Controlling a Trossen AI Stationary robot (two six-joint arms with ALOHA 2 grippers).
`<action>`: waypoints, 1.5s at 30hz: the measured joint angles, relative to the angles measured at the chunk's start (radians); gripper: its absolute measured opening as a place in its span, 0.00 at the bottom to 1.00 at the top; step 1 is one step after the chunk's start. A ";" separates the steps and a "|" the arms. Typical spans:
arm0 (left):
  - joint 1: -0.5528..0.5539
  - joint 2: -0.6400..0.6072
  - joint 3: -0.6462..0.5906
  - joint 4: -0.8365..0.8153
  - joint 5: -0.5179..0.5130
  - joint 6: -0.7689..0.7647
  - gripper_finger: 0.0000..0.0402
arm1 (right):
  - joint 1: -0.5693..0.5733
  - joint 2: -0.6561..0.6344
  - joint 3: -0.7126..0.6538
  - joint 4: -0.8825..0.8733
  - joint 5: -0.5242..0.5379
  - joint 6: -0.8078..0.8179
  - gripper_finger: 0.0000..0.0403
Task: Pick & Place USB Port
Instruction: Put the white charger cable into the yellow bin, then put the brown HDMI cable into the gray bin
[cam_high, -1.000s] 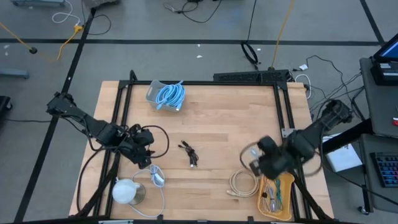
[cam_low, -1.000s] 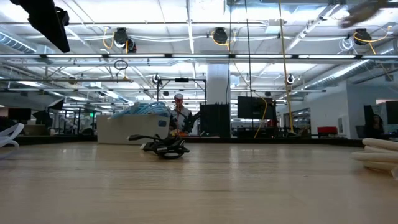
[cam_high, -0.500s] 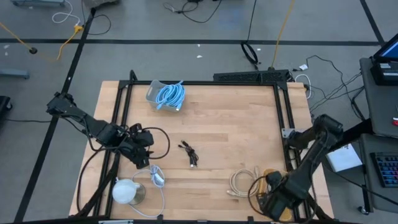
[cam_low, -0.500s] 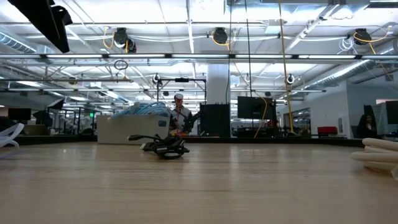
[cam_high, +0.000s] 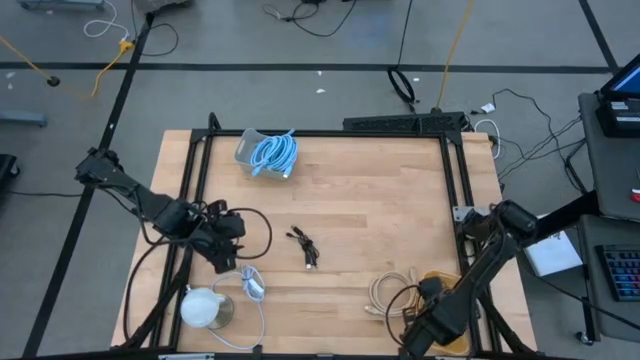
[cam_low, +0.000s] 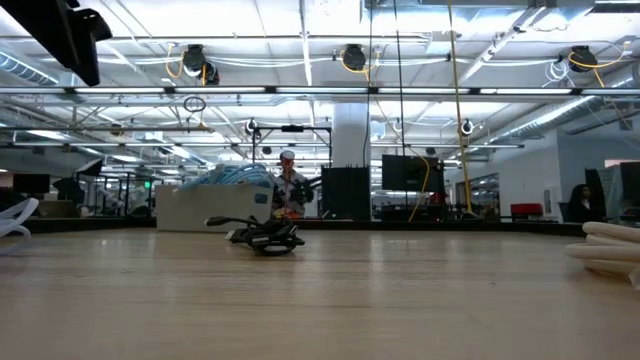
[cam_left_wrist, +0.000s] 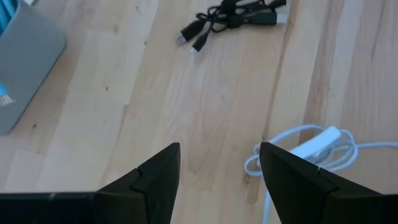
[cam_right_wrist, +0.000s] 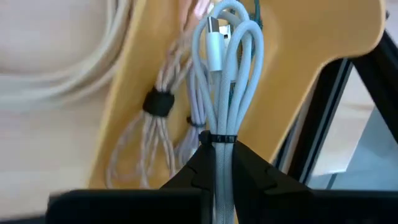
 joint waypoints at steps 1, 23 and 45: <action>-0.005 0.000 0.000 -0.004 0.000 -0.004 0.55 | -0.002 0.007 0.000 -0.006 0.001 0.000 0.05; -0.123 0.000 0.000 -0.027 -0.034 -0.148 0.55 | -0.015 0.049 -0.086 0.119 0.008 -0.014 0.12; -0.171 0.000 0.000 -0.055 -0.054 -0.212 0.55 | -0.029 -0.034 -0.086 0.114 0.108 -0.036 0.30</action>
